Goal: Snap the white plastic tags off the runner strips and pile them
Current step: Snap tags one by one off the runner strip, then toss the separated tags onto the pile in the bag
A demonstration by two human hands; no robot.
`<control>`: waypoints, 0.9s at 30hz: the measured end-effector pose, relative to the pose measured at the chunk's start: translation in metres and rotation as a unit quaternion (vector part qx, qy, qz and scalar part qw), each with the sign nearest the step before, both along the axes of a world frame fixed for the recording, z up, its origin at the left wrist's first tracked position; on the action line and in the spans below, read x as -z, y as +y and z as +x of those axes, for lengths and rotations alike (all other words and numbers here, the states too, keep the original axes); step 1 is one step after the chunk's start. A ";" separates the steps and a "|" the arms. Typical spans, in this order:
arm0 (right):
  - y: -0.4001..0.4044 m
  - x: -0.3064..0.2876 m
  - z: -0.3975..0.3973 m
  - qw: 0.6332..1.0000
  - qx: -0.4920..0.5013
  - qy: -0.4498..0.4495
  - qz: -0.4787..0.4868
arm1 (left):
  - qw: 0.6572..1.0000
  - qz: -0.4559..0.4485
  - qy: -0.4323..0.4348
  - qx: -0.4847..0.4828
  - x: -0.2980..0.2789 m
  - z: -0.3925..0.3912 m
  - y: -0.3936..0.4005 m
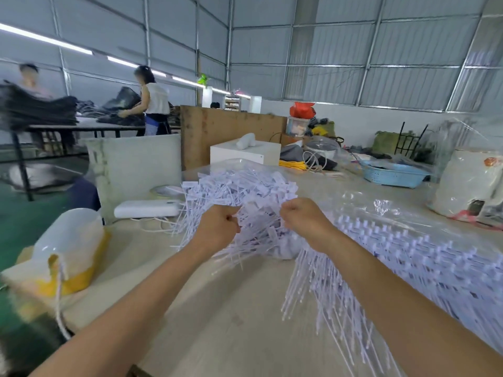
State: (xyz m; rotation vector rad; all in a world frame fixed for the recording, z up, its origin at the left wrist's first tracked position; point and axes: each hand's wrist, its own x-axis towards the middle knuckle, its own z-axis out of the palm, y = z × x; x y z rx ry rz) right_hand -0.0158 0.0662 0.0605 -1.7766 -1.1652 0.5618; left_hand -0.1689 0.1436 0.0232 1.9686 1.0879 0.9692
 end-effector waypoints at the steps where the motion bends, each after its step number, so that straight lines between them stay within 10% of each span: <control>1: 0.004 0.000 0.005 1.000 0.010 -0.018 -0.023 | 1.000 -0.001 0.020 0.009 -0.001 0.005 0.007; 12: 0.025 -0.003 0.051 0.992 0.069 -0.067 0.078 | 0.993 0.081 0.081 0.029 -0.015 0.089 0.047; 18: 0.022 0.005 0.052 0.984 0.088 -0.152 0.031 | 0.871 0.334 0.346 -0.102 0.022 0.101 0.057; 27: 0.010 0.006 0.050 0.976 0.084 -0.201 -0.001 | 0.860 0.304 0.395 -0.110 0.008 0.104 0.033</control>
